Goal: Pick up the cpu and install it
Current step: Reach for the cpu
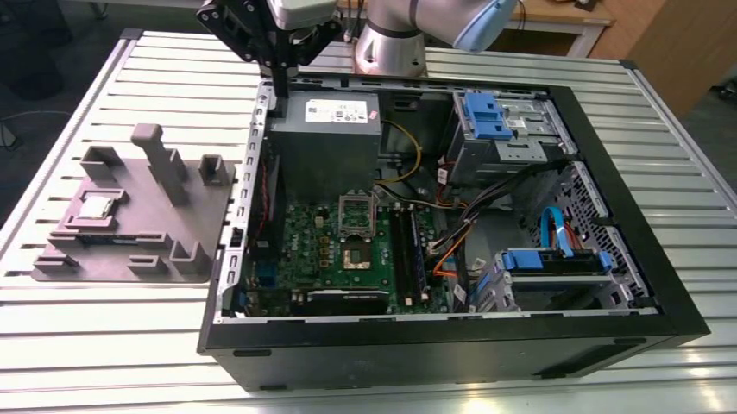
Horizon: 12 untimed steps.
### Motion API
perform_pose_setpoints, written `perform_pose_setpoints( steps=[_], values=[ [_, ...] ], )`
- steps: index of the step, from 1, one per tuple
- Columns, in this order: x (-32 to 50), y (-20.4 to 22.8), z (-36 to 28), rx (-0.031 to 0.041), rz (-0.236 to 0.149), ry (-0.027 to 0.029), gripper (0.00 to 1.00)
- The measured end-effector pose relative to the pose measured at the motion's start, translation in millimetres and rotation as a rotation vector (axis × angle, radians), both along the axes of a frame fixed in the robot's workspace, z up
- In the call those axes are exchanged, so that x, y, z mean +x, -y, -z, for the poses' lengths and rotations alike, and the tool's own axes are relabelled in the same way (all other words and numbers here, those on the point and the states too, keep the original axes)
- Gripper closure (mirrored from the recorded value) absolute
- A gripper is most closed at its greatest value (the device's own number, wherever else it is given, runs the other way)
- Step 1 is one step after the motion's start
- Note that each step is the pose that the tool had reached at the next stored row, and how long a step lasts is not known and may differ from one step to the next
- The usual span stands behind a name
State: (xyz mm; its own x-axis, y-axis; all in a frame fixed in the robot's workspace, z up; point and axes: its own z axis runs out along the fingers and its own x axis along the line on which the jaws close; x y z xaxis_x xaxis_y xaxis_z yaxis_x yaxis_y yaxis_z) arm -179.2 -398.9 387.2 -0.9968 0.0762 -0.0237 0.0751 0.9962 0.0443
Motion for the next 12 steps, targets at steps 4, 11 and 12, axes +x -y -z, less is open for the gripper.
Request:
perform_pose_setpoints(
  steps=[4,11,12],
  values=[
    [-0.6,0.0,0.1,0.0,0.0,0.0,0.9],
    [-1.8,0.0,0.4,0.0,0.0,-0.0001,0.9],
    [-2.0,0.0,0.4,0.0,0.0,-0.0001,0.9]
  ],
)
